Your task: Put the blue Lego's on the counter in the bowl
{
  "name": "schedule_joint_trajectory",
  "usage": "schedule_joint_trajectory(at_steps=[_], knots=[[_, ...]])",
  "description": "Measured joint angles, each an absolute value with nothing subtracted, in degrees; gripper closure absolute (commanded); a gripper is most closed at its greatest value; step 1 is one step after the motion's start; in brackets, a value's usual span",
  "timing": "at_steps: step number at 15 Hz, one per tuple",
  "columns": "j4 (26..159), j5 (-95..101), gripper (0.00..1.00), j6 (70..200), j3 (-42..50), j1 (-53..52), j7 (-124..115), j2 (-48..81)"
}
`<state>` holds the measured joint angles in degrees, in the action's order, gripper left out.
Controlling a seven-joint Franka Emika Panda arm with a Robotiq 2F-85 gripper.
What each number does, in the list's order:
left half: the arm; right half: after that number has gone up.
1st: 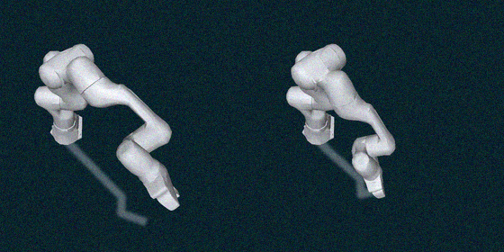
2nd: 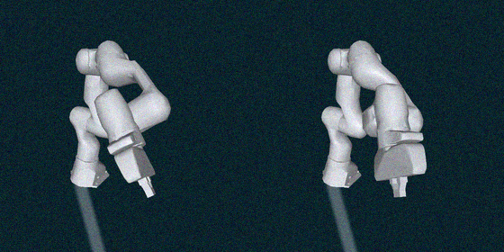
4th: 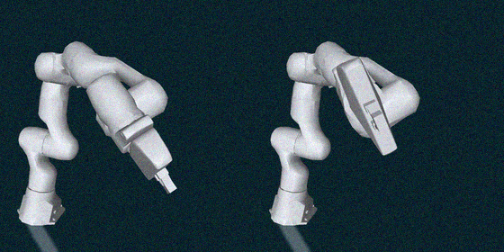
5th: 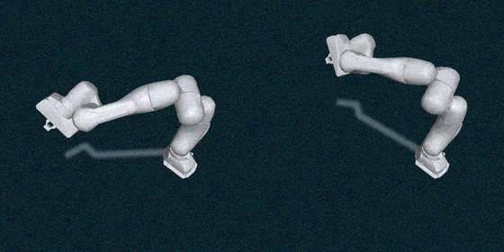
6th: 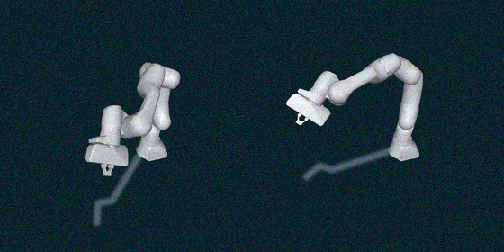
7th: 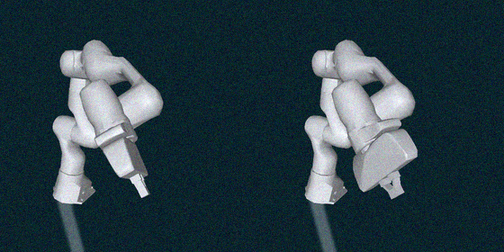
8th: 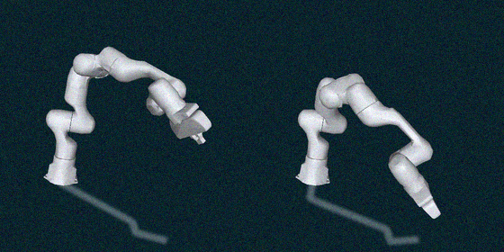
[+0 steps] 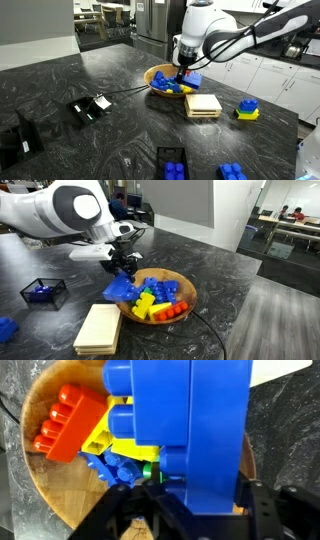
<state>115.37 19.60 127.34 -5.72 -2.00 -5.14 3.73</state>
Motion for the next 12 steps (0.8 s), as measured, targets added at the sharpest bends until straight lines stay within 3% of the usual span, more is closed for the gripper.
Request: schedule_joint_trajectory(at_steps=[7, 8, 9, 10, 12], knots=[[103.1, 16.6, 0.62, 125.7, -2.5, -1.9, 0.5, 15.0], [101.7, 15.9, 0.28, 125.0, -2.3, -1.9, 1.6, 16.0], [100.7, 15.0, 0.11, 124.5, -2.3, -1.9, 2.7, 16.7], [99.9, 13.7, 0.30, 123.7, -2.4, -2.0, 3.9, 17.2], [99.8, 13.5, 0.15, 123.5, -2.4, -2.1, 4.0, 17.3]])
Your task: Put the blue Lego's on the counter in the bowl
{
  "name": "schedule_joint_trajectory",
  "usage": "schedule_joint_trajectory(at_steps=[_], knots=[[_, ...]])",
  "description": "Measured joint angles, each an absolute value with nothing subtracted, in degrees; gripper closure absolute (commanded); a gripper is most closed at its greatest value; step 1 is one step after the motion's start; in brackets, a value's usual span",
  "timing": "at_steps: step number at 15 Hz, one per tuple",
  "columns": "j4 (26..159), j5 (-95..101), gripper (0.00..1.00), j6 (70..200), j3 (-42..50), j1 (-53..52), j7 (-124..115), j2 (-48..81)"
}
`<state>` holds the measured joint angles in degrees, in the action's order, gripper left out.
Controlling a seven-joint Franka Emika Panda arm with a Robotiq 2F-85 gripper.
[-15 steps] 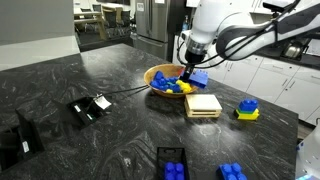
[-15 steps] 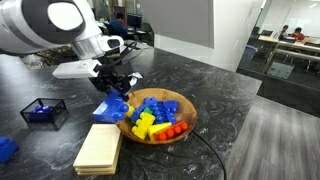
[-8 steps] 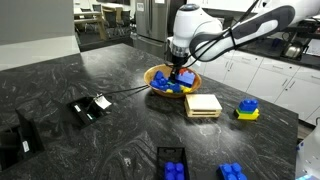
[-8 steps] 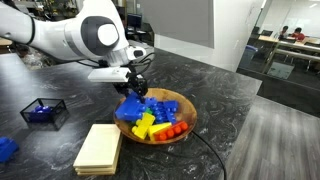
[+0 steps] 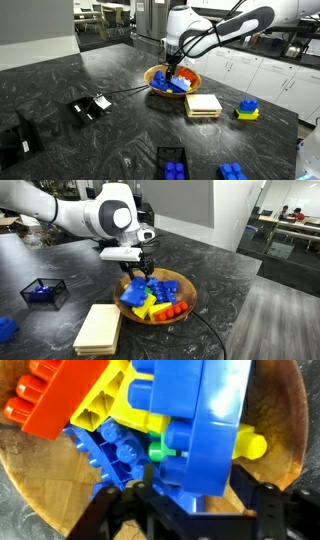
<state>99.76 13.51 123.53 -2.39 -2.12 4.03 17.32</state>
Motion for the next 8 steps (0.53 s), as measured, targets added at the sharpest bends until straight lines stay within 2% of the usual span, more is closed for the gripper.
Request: schedule_joint_trajectory(at_steps=[1, 8], knots=[[99.8, 13.5, 0.11, 123.5, -2.3, -2.1, 4.0, 17.3], [99.8, 13.5, 0.11, 123.5, -2.3, -2.1, 4.0, 17.3]])
